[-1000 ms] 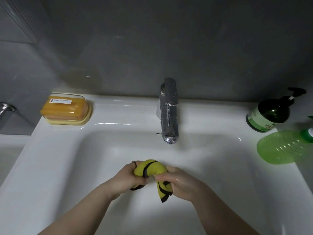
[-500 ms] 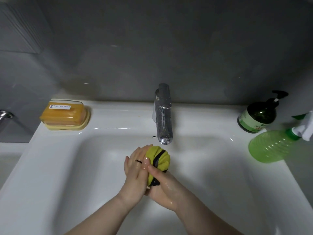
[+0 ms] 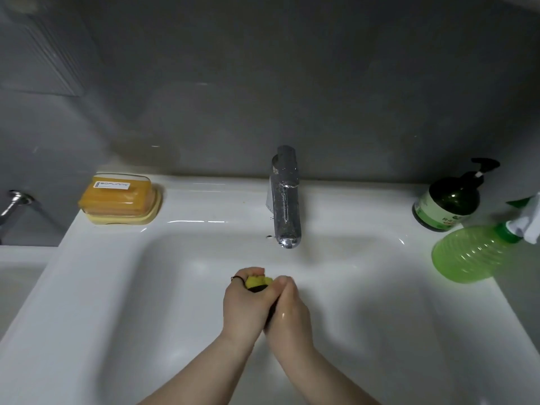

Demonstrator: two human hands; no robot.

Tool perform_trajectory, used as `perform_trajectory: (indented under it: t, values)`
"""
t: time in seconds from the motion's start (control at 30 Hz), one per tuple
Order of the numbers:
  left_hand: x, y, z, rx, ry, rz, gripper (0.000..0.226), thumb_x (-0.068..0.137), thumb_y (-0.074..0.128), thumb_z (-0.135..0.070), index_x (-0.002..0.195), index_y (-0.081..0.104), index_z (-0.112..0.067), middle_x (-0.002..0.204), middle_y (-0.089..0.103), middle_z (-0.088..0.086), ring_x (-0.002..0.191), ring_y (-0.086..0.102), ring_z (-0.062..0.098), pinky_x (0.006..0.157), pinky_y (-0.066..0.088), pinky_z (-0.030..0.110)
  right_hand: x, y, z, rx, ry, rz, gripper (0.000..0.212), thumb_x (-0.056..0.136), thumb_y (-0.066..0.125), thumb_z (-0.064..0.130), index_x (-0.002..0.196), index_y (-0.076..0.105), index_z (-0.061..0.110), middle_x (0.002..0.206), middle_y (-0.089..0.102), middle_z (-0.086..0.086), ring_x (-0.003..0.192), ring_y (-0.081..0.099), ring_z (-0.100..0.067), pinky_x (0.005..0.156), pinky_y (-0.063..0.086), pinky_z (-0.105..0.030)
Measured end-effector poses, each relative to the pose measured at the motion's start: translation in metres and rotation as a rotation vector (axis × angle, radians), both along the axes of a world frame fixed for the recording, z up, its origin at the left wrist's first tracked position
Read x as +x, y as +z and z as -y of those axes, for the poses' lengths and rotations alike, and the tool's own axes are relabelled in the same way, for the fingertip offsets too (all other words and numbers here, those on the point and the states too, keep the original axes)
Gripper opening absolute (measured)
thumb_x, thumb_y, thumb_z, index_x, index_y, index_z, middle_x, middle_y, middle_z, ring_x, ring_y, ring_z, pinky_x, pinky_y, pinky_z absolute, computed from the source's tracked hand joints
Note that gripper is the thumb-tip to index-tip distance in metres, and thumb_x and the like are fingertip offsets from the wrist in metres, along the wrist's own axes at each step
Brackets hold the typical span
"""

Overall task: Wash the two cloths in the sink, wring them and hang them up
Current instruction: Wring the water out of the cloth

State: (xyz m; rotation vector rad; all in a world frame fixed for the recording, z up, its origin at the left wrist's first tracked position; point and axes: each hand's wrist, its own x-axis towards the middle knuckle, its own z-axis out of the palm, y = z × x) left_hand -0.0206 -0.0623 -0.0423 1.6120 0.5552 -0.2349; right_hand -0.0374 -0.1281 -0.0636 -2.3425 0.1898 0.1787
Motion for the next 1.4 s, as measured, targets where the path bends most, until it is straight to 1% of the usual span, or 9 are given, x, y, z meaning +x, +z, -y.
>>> perform_trajectory:
  t: [0.1,0.17,0.37,0.7,0.83,0.93,1.03,1.2,1.4]
  values:
    - [0.003,-0.006,0.002,0.129,-0.068,0.127,0.022,0.07,0.069,-0.008,0.067,0.056,-0.025,0.064,0.062,-0.007,0.062,0.06,0.008,0.047,0.041,0.002,0.001,-0.001,-0.007,0.854,-0.37,-0.318,0.022,0.093,0.034,0.023,0.078,0.047,0.015,0.07,0.054,-0.005,0.058,0.052,-0.013,0.042,0.039,-0.014]
    - [0.004,-0.007,-0.003,0.206,-0.123,0.189,0.032,0.069,0.064,-0.001,0.057,0.055,-0.028,0.057,0.061,-0.013,0.06,0.058,0.003,0.05,0.041,0.003,0.003,0.002,-0.009,1.0,-0.279,-0.392,0.027,0.095,0.033,0.014,0.076,0.052,0.012,0.064,0.054,-0.001,0.052,0.055,-0.005,0.043,0.041,-0.01]
    - [0.018,0.002,-0.021,0.208,-0.336,0.243,0.034,0.062,0.054,0.0,0.043,0.051,-0.028,0.049,0.057,-0.008,0.057,0.055,0.009,0.06,0.045,0.022,0.013,0.003,-0.012,0.724,0.04,-0.542,0.017,0.06,0.04,0.019,0.054,0.055,0.024,0.044,0.048,0.01,0.04,0.042,-0.005,0.042,0.03,-0.013]
    - [0.031,-0.013,-0.038,-0.508,-0.227,-0.056,0.026,0.043,0.041,0.006,0.042,0.054,-0.016,0.039,0.052,0.005,0.035,0.046,0.014,0.039,0.039,0.015,0.009,-0.013,-0.019,0.815,-0.056,-0.728,0.019,0.046,0.045,0.005,0.034,0.037,0.018,0.033,0.029,0.005,0.026,0.027,-0.008,0.041,0.019,-0.005]
    - [0.027,-0.037,-0.043,-0.576,-0.031,-0.229,0.024,0.068,0.063,-0.003,0.09,0.056,-0.011,0.076,0.064,0.006,0.067,0.059,0.018,0.062,0.047,0.029,0.022,-0.029,-0.005,0.238,0.053,-0.528,0.008,0.066,0.058,0.018,0.065,0.051,0.02,0.061,0.054,0.002,0.052,0.053,-0.014,0.048,0.037,-0.018]
    - [0.008,-0.044,-0.042,-0.44,0.055,-0.429,0.023,0.09,0.05,-0.032,0.083,0.057,-0.011,0.076,0.062,0.007,0.07,0.056,0.021,0.064,0.04,0.031,0.034,-0.029,0.015,-0.429,0.295,-0.11,0.026,0.071,0.061,0.014,0.096,0.057,0.016,0.094,0.066,-0.006,0.087,0.064,-0.025,0.069,0.049,-0.028]
    - [0.004,-0.03,-0.031,-0.592,0.059,-0.591,0.056,0.085,0.042,-0.058,0.075,0.061,-0.006,0.052,0.064,0.009,0.055,0.055,0.024,0.061,0.043,0.032,0.031,-0.014,0.015,-0.761,0.4,0.251,0.039,0.019,0.081,0.03,0.051,0.063,0.019,0.045,0.059,0.002,0.045,0.059,-0.008,0.042,0.042,-0.016]
    - [0.018,-0.022,-0.012,-0.672,0.284,-0.504,0.041,0.085,0.055,-0.044,0.103,0.057,-0.008,0.096,0.061,0.015,0.085,0.057,0.028,0.069,0.047,0.034,0.032,-0.013,0.004,-0.573,0.487,0.598,0.032,0.022,0.08,0.02,0.046,0.06,0.021,0.042,0.053,0.008,0.042,0.055,-0.01,0.055,0.052,-0.014]
    - [0.027,-0.008,-0.004,-0.278,0.451,-0.095,0.02,0.075,0.058,0.001,0.063,0.052,-0.015,0.061,0.052,0.006,0.053,0.049,0.021,0.048,0.043,0.019,0.019,-0.013,-0.014,-0.102,-0.038,0.383,0.02,0.05,0.07,0.02,0.059,0.057,0.032,0.057,0.06,0.008,0.049,0.056,-0.01,0.043,0.04,-0.014]
